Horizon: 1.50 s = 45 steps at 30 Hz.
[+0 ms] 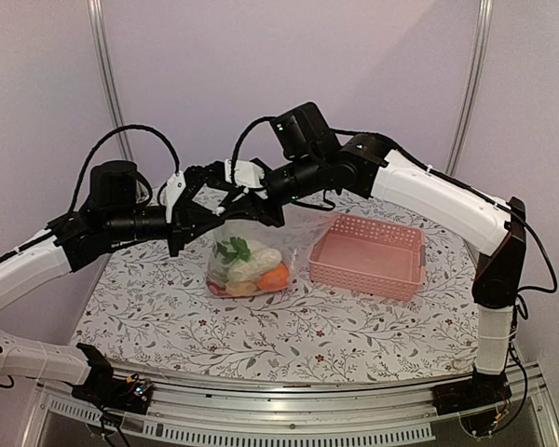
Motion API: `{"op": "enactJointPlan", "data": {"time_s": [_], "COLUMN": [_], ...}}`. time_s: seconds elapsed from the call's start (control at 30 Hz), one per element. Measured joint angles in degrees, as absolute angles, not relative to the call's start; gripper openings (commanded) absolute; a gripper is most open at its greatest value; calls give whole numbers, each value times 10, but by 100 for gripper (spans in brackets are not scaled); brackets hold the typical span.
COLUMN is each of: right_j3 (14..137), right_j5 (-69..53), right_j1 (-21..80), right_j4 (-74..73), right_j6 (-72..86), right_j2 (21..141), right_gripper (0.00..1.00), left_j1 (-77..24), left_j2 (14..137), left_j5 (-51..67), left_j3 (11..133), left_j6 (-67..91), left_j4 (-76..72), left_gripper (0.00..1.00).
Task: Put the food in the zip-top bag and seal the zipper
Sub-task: Zip the zipper on the zipper food storage bag.
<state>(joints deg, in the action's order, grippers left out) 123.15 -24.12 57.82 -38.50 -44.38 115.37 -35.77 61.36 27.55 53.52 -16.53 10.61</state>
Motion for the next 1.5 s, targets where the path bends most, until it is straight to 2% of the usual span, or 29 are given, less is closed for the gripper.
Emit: {"op": "enactJointPlan", "data": {"time_s": [0.13, 0.7, 1.5], "right_j3": [1232, 1210, 1014], "right_j5": [-241, -216, -214], "right_j1": [579, 567, 478], "right_j4": [-385, -381, -418], "right_j6": [-443, -429, -413], "right_j2": [1154, 1153, 1037], "right_gripper": [9, 6, 5], "left_j1": [-358, -352, -305], "left_j2": [613, 576, 558], "left_j5": [271, 222, 232], "left_j3": [535, 504, 478], "left_j6": [-165, -172, -172], "left_j4": [106, 107, 101], "left_gripper": [0, 0, 0]}}
